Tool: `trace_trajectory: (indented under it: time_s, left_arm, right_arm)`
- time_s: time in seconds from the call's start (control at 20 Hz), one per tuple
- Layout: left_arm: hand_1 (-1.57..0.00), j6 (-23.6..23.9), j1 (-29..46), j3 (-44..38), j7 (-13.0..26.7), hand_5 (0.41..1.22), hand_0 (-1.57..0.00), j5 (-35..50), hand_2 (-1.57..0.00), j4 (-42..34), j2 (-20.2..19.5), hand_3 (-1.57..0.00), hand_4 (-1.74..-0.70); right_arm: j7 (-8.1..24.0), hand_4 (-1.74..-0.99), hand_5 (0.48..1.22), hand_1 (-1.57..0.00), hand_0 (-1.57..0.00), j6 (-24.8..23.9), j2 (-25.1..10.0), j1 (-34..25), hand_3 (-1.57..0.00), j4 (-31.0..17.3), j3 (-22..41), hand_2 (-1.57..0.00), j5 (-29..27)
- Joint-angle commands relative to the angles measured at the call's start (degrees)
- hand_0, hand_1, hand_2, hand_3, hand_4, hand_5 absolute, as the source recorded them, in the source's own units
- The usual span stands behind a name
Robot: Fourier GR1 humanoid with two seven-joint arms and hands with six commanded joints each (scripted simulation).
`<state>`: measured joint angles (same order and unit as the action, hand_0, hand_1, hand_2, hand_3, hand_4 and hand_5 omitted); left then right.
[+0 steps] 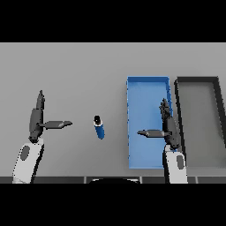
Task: Pick up the blue pipe and place it into the blue bin.
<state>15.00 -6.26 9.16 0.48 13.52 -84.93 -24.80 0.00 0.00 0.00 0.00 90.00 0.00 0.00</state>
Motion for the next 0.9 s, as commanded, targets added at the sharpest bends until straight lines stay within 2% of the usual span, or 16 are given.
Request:
trace_trajectory:
  time_s: [0.0, 0.25, 0.3, 0.35, 0.5, 0.6, 0.7, 0.85]
  left_arm:
    - [0.00, 0.0, 0.0, 0.0, -0.2, 0.586, 0.00, 0.0, 0.00, 0.0, 0.0, 0.00, -1.01]
    - [0.00, -0.5, -0.3, -0.2, -0.4, 0.586, 0.00, 0.3, 0.00, 0.4, -0.2, 0.00, -1.01]
    - [0.00, -6.5, 1.8, 1.7, -4.0, 0.586, 0.00, -0.3, 0.00, 0.0, -3.7, 0.00, -1.01]
    - [0.00, -10.5, 2.8, 2.3, -6.5, 0.588, 0.00, -0.4, 0.00, -0.1, -6.2, 0.00, -1.01]
    - [0.00, -14.6, 3.5, 3.0, -8.5, 0.589, 0.00, -0.5, 0.00, -0.3, -9.2, 0.00, -1.01]
    - [0.00, -15.3, 3.8, 3.6, -8.7, 0.587, 0.00, -0.9, 0.00, -0.5, -9.5, 0.00, -1.01]
    - [0.00, -17.9, 3.8, 3.7, -10.2, 0.592, 0.00, 0.6, 0.00, -0.8, -9.9, 0.00, -1.01]
    - [0.00, -21.8, 4.2, 5.7, -10.1, 0.582, 0.00, 0.9, 0.00, -3.2, -11.5, 0.00, -1.02]
  right_arm:
    - [0.0, -1.222, 0.603, 0.00, 0.00, -0.1, 0.0, -0.1, 0.00, 0.0, 0.0, 0.00, 0.0]
    - [-0.5, -1.222, 0.603, 0.00, 0.00, -0.3, 0.4, 0.0, 0.00, -0.3, 0.1, 0.00, 0.2]
    - [-3.4, -1.222, 0.603, 0.00, 0.00, 1.3, -2.9, 1.6, 0.00, 1.0, 1.7, 0.00, 3.2]
    - [-5.5, -1.227, 0.603, 0.00, 0.00, 2.6, -4.7, 3.3, 0.00, 2.9, 3.0, 0.00, 4.6]
    - [-4.8, -1.232, 0.599, 0.00, 0.00, 3.6, -6.1, 4.9, 0.00, 5.4, 5.0, 0.00, 6.8]
    - [-3.3, -1.230, 0.595, 0.00, 0.00, 3.5, -6.5, 4.9, 0.00, 5.9, 5.1, 0.00, 7.2]
    - [-2.6, -1.225, 0.592, 0.00, 0.00, 3.5, -6.7, 4.8, 0.00, 6.5, 5.3, 0.00, 7.4]
    - [-2.9, -1.215, 0.587, 0.00, 0.00, 3.4, -7.1, 4.5, 0.00, 6.8, 5.4, 0.00, 7.9]
